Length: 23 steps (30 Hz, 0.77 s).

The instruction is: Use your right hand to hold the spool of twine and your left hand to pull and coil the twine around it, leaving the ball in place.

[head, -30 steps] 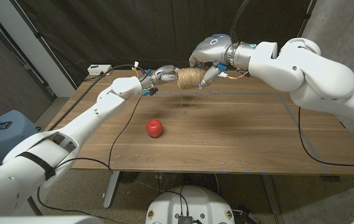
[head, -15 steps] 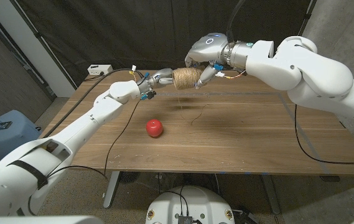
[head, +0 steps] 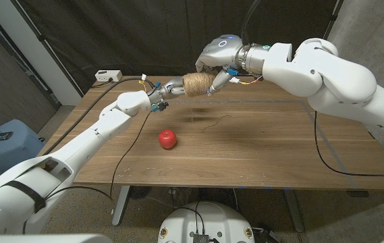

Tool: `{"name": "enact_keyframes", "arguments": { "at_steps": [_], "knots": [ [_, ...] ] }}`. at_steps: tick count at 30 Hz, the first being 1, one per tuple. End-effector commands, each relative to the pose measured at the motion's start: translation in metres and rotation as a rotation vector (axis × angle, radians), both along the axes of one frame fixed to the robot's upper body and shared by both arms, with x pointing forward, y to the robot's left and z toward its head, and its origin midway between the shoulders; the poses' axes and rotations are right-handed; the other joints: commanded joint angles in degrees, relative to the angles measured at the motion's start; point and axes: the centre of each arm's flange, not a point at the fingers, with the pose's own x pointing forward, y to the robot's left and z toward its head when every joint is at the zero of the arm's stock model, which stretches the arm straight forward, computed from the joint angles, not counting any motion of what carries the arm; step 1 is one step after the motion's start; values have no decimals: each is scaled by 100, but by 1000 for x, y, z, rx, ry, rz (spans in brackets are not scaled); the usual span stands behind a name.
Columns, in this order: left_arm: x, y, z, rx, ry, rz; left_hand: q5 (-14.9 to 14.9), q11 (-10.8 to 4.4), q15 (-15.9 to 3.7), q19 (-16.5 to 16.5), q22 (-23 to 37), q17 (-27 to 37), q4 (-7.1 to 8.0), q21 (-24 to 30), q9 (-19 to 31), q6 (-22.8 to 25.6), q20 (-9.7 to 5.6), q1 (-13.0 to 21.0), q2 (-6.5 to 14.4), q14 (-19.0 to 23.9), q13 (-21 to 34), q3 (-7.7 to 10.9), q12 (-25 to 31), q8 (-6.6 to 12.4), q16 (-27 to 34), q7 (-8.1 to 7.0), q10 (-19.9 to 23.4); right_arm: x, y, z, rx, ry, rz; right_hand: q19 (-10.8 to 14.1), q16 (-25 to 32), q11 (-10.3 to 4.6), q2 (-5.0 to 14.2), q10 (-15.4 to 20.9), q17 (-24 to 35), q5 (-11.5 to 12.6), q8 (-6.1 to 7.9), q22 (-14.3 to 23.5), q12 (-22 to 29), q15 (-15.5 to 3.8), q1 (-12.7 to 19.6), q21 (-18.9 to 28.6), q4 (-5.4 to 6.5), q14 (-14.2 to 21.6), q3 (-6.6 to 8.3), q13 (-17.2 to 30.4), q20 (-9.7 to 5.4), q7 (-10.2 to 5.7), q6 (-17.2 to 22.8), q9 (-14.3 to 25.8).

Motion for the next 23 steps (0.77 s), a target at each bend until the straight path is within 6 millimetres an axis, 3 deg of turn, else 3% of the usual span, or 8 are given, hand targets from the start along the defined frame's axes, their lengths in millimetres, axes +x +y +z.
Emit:
{"name": "enact_keyframes", "arguments": {
  "at_steps": [1,11,23],
  "knots": [
    [-3,7,-3,-12,6,5,26,33,20,-32,28,26,-6,-19,19,12,4,17,53,22,13,46,-23,-24,-18,-21,11,4,8,2,-3,6,20,47,5,-765,825,788,6,38,38,16,18,-793,799,-11,11,36,-13,12,-2,-964,1012,24],
    [-4,27,-2,-15,9,33,24,66,28,-36,28,25,-8,-20,19,10,6,16,43,15,18,45,-41,-27,-25,-11,-22,20,18,5,19,33,36,47,8,-762,822,785,6,38,37,16,10,-792,791,-12,12,52,-19,12,0,-963,1008,23],
    [-1,36,-1,-29,9,37,22,46,31,-51,29,32,-4,-26,19,-10,12,11,46,4,22,41,-40,-37,-25,1,-3,34,27,7,34,44,53,44,-8,-765,827,779,-5,38,36,16,2,-782,775,-13,19,41,-18,15,0,-966,1004,24]
  ]
}}
